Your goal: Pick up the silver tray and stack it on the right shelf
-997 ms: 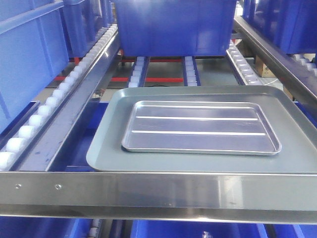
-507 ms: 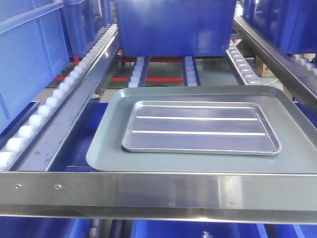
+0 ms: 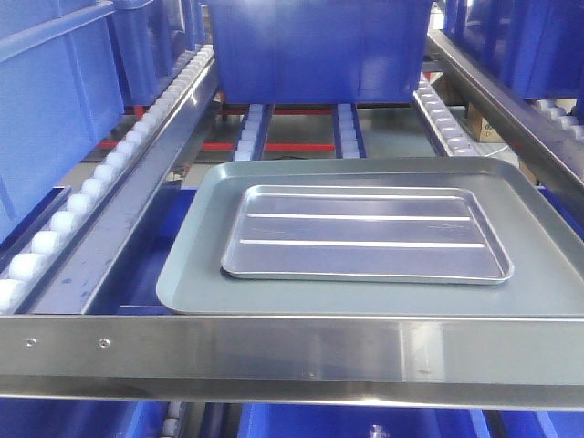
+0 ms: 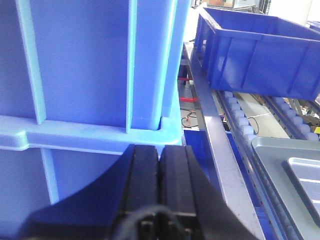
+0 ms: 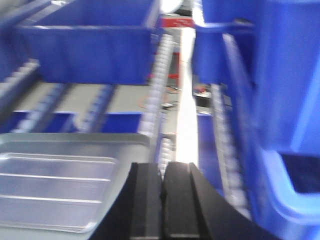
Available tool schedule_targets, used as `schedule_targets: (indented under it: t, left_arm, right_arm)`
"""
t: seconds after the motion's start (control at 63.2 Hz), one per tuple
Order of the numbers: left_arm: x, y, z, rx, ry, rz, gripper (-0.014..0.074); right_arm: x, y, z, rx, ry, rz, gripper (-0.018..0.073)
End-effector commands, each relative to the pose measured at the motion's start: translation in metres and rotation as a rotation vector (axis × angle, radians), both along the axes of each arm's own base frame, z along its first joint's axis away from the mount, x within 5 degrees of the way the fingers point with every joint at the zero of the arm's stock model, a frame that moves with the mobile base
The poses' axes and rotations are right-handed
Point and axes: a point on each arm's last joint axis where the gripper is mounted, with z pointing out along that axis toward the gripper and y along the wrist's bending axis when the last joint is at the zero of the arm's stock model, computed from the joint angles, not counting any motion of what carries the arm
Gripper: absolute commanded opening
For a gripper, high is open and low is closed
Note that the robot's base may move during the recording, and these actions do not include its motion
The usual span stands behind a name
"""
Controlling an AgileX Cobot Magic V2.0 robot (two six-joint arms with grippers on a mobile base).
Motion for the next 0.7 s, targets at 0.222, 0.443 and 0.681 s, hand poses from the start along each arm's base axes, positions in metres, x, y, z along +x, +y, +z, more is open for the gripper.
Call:
schedule_targets:
  t: [0.222, 0.443, 0.681]
  left_arm:
    - [-0.001, 0.001, 0.002, -0.011, -0.079, 0.012, -0.0101]
    - [-0.001, 0.001, 0.002, -0.011, -0.079, 0.012, -0.0101]
    - [-0.001, 0.001, 0.002, -0.011, -0.079, 0.012, -0.0101]
  right_arm:
    - [0.016, -0.003, -0.044, -0.045, -0.184, -0.054, 0.0049]
    - [0.020, -0.004, -0.059, -0.036, -0.239, -0.054, 0.0049]
    - [0.020, -0.004, -0.059, -0.036, -0.239, -0.054, 0.0049]
